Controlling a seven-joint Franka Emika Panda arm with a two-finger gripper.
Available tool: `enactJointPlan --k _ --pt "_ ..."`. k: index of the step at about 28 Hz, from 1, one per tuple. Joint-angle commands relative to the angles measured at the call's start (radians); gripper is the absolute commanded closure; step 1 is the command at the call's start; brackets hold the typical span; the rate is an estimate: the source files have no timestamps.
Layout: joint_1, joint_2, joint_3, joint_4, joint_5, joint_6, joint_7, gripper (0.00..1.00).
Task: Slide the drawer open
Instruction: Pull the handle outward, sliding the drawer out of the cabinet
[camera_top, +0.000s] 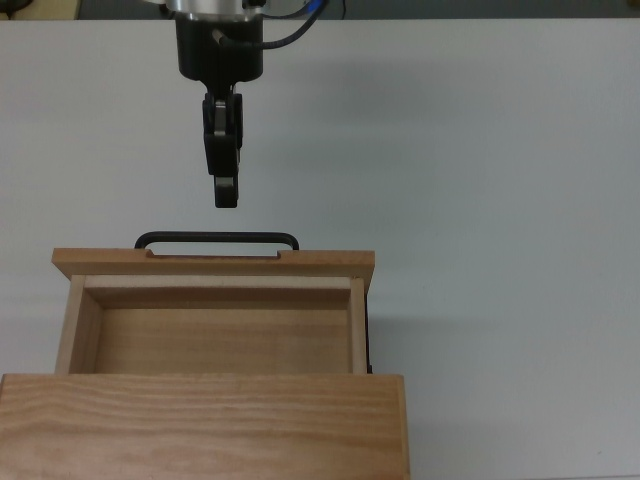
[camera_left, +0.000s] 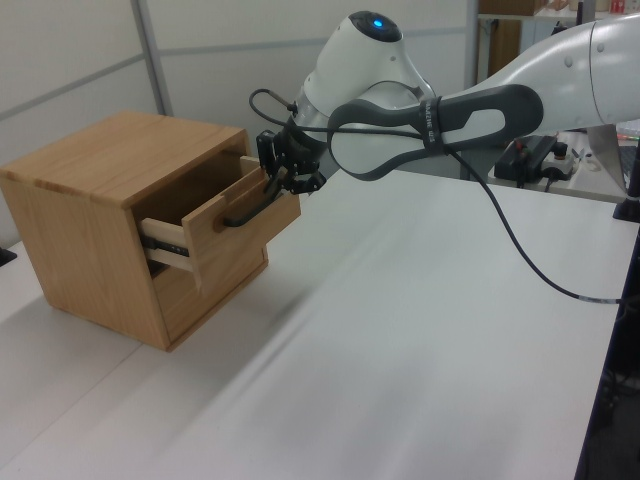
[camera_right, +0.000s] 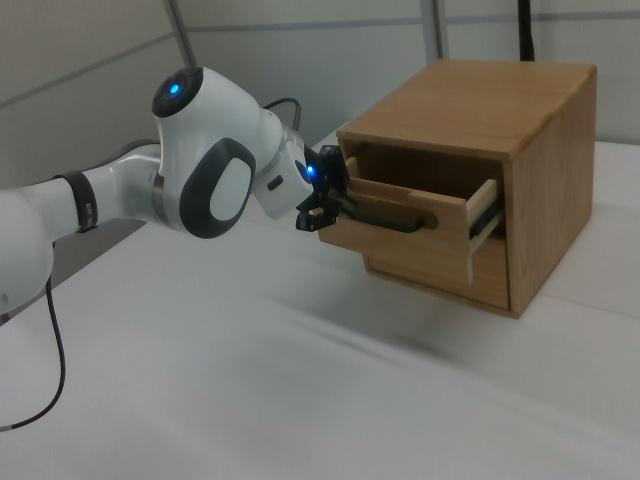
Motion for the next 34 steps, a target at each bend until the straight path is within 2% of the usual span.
enactJointPlan --k 1,9,11,12,13,15,16,28,34 --pt "0.005 0.024 -0.002 0.004 0.006 -0.004 -0.016 0.16" --pt "0.001 0.055 -0.004 0.013 0.004 0.05 -0.018 0.17" --pt "-0.007 0.074 -0.002 0.021 0.007 0.056 -0.016 0.27" --pt "-0.01 0.08 -0.002 0.027 0.009 0.06 -0.016 0.35" --pt "-0.012 0.086 -0.002 0.033 0.009 0.065 -0.016 0.51" --pt "-0.012 0.1 -0.002 0.038 0.004 0.088 -0.022 0.92" --pt "-0.012 0.104 -0.002 0.038 0.004 0.096 -0.022 1.0" --pt "-0.021 0.094 -0.002 0.032 0.006 0.1 -0.027 1.0" --pt "-0.018 0.055 -0.002 -0.019 0.006 -0.004 -0.026 1.0"
